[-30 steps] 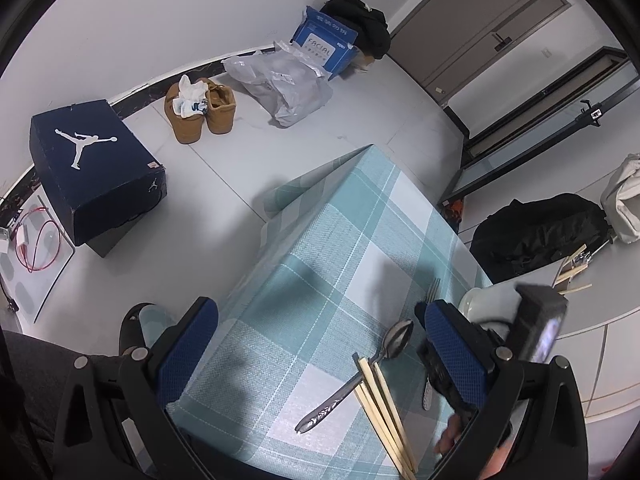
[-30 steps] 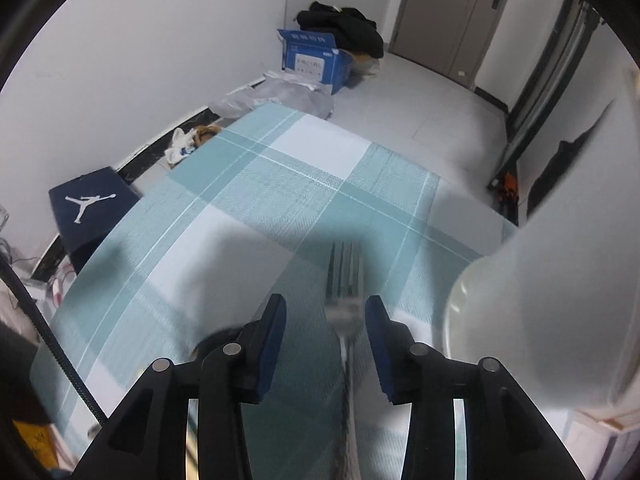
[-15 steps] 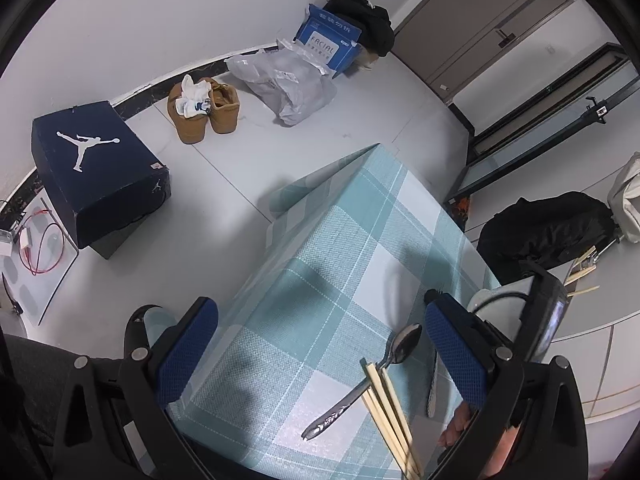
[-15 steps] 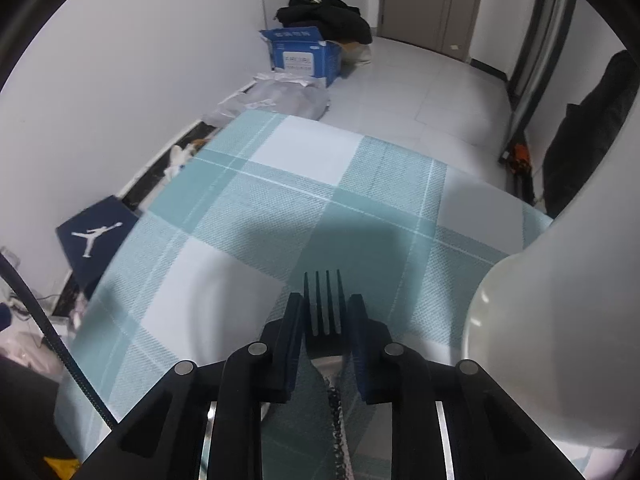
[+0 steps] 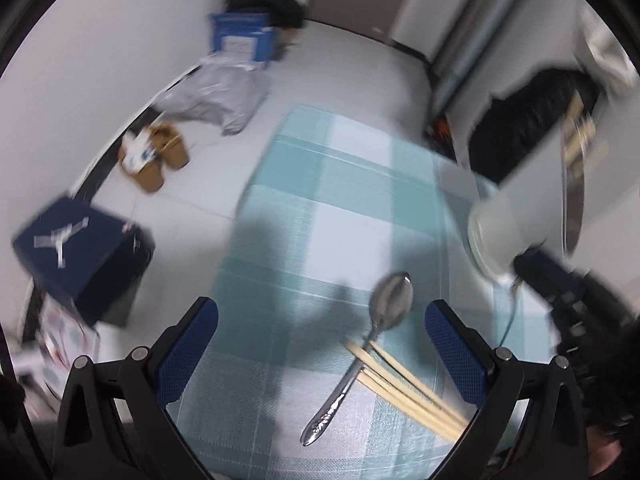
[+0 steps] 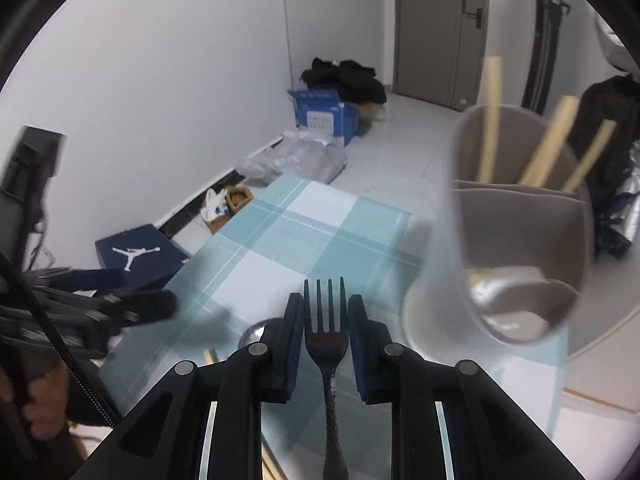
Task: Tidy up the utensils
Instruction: 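Lift the fork with the right tool while the left tool grasps the silver spoon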
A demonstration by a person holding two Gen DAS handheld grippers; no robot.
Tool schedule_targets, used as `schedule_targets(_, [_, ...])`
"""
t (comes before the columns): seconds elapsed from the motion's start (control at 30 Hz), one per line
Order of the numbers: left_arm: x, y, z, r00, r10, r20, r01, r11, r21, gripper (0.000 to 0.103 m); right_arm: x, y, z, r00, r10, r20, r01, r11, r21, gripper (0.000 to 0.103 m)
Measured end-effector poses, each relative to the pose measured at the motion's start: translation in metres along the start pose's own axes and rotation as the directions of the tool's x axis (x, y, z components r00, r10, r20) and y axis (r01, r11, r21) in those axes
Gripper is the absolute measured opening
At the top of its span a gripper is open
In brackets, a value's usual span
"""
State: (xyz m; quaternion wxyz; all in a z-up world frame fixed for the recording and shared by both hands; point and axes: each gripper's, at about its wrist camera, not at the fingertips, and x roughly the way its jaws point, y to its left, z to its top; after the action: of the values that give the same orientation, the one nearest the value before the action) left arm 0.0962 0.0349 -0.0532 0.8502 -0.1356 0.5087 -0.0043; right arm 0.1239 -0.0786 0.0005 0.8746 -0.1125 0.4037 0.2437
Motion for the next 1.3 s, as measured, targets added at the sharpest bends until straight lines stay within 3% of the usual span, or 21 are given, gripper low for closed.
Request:
schedule_targets(0.17, [0.019, -0.029, -0.003, 0.996, 0.010, -0.092, 0.008, 0.982, 0.191, 0.102, -0.025, -0.024, -0.008, 0.999, -0.002, 0.048, -0.001, 0.998, 0.071, 0.021])
schedule_targets(0.27, [0.036, -0.037, -0.002, 0.988, 0.069, -0.140, -0.030, 0.963, 0.268, 0.102, -0.032, -0.035, -0.013, 0.998, -0.004, 0.067, -0.003, 0.995, 0.099, 0.021])
schedule_targets(0.57, [0.058, -0.040, 0.010, 0.969, 0.153, -0.195, -0.076, 0.932, 0.354, 0.100, -0.050, -0.065, -0.024, 0.993, -0.001, 0.117, -0.021, 0.983, 0.181, 0.021])
schedule_targets(0.7, [0.066, -0.052, 0.005, 0.954, 0.191, -0.233, -0.075, 0.900, 0.430, 0.088, -0.058, -0.075, -0.027, 0.991, -0.004, 0.132, -0.024, 0.977, 0.213, 0.021])
schedule_targets(0.8, [0.073, -0.055, 0.003, 0.939, 0.200, -0.279, -0.056, 0.891, 0.451, 0.077, -0.061, -0.080, -0.030, 0.990, -0.005, 0.140, -0.027, 0.973, 0.227, 0.021])
schedule_targets(0.93, [0.074, -0.049, 0.010, 0.930, 0.178, -0.322, -0.035, 0.913, 0.406, 0.067, -0.067, -0.084, -0.032, 0.989, -0.005, 0.145, -0.030, 0.971, 0.239, 0.021])
schedule_targets(1.0, [0.072, -0.050, 0.014, 0.933, 0.178, -0.313, -0.041, 0.916, 0.399, 0.045, -0.068, -0.085, -0.034, 0.989, -0.003, 0.148, -0.033, 0.969, 0.246, 0.021])
schedule_targets(1.07, [0.071, -0.051, 0.017, 0.937, 0.170, -0.304, -0.038, 0.917, 0.397, 0.031, -0.069, -0.086, -0.034, 0.989, -0.005, 0.149, -0.033, 0.967, 0.253, 0.021])
schedule_targets(1.3, [0.073, -0.051, 0.023, 0.947, 0.162, -0.277, -0.055, 0.933, 0.356, 0.031, -0.071, -0.088, -0.034, 0.988, -0.015, 0.154, -0.025, 0.966, 0.256, 0.021])
